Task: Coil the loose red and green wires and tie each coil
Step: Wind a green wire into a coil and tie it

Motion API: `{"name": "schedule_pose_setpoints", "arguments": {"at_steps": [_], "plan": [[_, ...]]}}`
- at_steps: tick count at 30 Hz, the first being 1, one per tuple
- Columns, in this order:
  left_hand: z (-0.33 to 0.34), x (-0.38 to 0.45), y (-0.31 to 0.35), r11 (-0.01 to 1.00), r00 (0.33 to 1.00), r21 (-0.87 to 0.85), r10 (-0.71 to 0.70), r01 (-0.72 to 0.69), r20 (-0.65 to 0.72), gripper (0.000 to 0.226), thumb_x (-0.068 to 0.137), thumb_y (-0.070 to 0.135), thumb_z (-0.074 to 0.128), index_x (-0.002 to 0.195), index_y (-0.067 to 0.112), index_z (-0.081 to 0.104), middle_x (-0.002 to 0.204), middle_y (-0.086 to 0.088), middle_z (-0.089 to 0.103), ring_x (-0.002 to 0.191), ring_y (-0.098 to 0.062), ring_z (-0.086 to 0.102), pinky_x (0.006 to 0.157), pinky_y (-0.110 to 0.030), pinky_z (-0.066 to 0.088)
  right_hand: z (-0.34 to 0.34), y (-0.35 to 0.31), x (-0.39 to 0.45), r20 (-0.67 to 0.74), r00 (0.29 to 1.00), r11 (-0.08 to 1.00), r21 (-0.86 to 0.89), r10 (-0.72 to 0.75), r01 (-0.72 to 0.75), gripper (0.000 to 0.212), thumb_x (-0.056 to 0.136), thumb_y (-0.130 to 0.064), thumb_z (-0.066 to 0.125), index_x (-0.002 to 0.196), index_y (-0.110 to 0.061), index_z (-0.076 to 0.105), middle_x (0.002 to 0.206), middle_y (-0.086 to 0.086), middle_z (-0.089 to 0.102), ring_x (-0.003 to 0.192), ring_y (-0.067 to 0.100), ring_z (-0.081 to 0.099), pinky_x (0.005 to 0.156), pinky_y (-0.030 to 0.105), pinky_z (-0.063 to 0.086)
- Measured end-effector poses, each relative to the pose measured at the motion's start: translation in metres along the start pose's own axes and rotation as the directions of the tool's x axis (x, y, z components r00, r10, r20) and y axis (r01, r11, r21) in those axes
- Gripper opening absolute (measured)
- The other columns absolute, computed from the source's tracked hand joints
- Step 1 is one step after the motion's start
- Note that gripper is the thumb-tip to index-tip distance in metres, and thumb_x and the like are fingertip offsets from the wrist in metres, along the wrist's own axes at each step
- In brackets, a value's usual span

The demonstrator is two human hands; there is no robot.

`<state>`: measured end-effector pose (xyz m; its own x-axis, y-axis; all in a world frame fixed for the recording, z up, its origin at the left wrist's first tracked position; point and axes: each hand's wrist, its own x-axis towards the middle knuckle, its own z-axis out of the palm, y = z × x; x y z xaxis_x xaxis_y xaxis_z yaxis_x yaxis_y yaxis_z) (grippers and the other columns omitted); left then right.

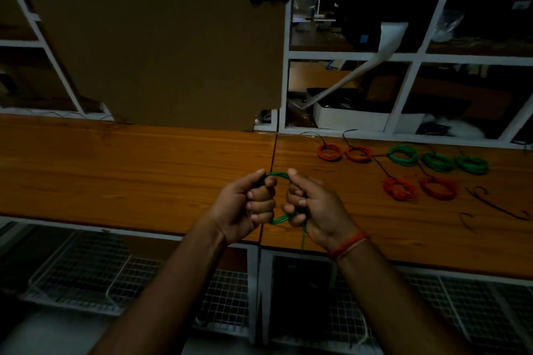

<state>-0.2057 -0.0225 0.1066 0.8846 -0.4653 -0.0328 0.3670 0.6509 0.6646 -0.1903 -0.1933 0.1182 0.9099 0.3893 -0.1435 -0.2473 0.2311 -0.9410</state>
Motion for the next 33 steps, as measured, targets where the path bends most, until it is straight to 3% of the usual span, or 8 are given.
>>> {"name": "schedule_pose_setpoints", "arguments": {"at_steps": [7, 12, 15, 19, 21, 25, 27, 33], "plan": [[0.003, 0.0, 0.013, 0.971, 0.998, -0.232, 0.062, -0.054, 0.024, 0.023, 0.098, 0.022, 0.048, 0.076, 0.019, 0.052, 0.057, 0.011, 0.024, 0.045, -0.006, 0.018, 0.043, -0.02, 0.018, -0.022, -0.006, -0.009, 0.077, 0.987, 0.952, -0.263, -0.14, 0.156, 0.01, 0.102, -0.019, 0.059, 0.105, -0.011, 0.064, 0.078, 0.0, 0.068, 0.064, 0.011, 0.061, 0.049, 0.021, 0.04], [-0.008, -0.014, 0.044, 0.866, 0.93, -0.373, 0.237, -0.333, -0.28, 0.029, 0.097, 0.017, 0.045, 0.07, 0.024, 0.038, 0.05, 0.008, 0.029, 0.04, -0.006, 0.023, 0.039, -0.021, 0.022, -0.068, 0.028, -0.014, -0.065, 0.975, 0.903, -0.393, -0.214, 0.172, 0.011, 0.096, -0.007, 0.067, 0.106, -0.01, 0.066, 0.072, -0.004, 0.068, 0.059, 0.011, 0.054, 0.054, 0.026, 0.042], [-0.011, -0.012, 0.047, 0.828, 0.883, -0.369, 0.284, -0.422, -0.373, 0.029, 0.096, 0.016, 0.044, 0.068, 0.023, 0.037, 0.053, 0.008, 0.028, 0.04, -0.007, 0.025, 0.039, -0.021, 0.021, -0.077, 0.047, -0.017, -0.073, 0.939, 0.708, -0.678, -0.335, 0.2, 0.013, 0.095, -0.014, 0.071, 0.085, -0.021, 0.072, 0.066, -0.014, 0.067, 0.057, 0.001, 0.058, 0.058, 0.022, 0.045], [-0.011, -0.005, 0.038, 0.841, 0.858, -0.299, 0.316, -0.451, -0.406, 0.035, 0.108, 0.025, 0.036, 0.075, 0.02, 0.048, 0.058, 0.01, 0.034, 0.044, -0.005, 0.029, 0.044, -0.019, 0.021, -0.058, 0.039, -0.024, 0.251, 0.919, 0.351, -0.867, -0.303, 0.353, 0.019, 0.095, -0.033, 0.061, 0.083, -0.023, 0.073, 0.08, -0.011, 0.067, 0.078, 0.005, 0.062, 0.069, 0.034, 0.053], [-0.007, -0.003, 0.036, 0.851, 0.843, -0.243, 0.343, -0.466, -0.415, 0.034, 0.109, 0.03, 0.036, 0.08, 0.019, 0.051, 0.059, 0.01, 0.037, 0.045, -0.004, 0.031, 0.044, -0.018, 0.024, -0.046, 0.028, -0.027, 0.357, 0.899, 0.294, -0.857, -0.254, 0.424, 0.024, 0.095, -0.036, 0.056, 0.088, -0.02, 0.073, 0.086, -0.007, 0.066, 0.082, 0.008, 0.061, 0.072, 0.035, 0.052], [0.0, -0.002, 0.024, 0.915, 0.803, 0.111, 0.395, -0.389, -0.446, 0.031, 0.109, 0.032, 0.035, 0.088, 0.018, 0.052, 0.063, 0.006, 0.046, 0.051, -0.008, 0.045, 0.048, -0.019, 0.039, -0.029, 0.005, -0.042, 0.441, 0.85, 0.377, -0.764, -0.287, 0.524, 0.015, 0.099, -0.026, 0.062, 0.095, -0.018, 0.074, 0.086, -0.012, 0.066, 0.084, 0.003, 0.061, 0.069, 0.014, 0.045], [0.003, -0.004, 0.016, 0.88, 0.792, 0.367, 0.446, -0.303, -0.416, 0.029, 0.11, 0.031, 0.036, 0.092, 0.015, 0.053, 0.066, -0.001, 0.056, 0.059, -0.016, 0.057, 0.053, -0.025, 0.046, -0.022, -0.01, -0.047, 0.419, 0.858, 0.473, -0.715, -0.299, 0.514, 0.006, 0.095, -0.019, 0.07, 0.097, -0.018, 0.075, 0.085, -0.014, 0.067, 0.081, 0.002, 0.063, 0.068, 0.014, 0.047], [0.012, -0.008, -0.003, 0.727, 0.923, 0.676, 0.333, -0.12, -0.194, 0.033, 0.111, 0.031, 0.034, 0.103, 0.005, 0.052, 0.066, -0.009, 0.06, 0.053, -0.02, 0.055, 0.049, -0.028, 0.045, -0.001, -0.042, -0.041, 0.363, 0.823, 0.601, -0.564, -0.437, 0.567, 0.013, 0.092, 0.001, 0.067, 0.093, -0.009, 0.073, 0.085, -0.003, 0.072, 0.079, 0.005, 0.071, 0.07, 0.017, 0.054]]}}
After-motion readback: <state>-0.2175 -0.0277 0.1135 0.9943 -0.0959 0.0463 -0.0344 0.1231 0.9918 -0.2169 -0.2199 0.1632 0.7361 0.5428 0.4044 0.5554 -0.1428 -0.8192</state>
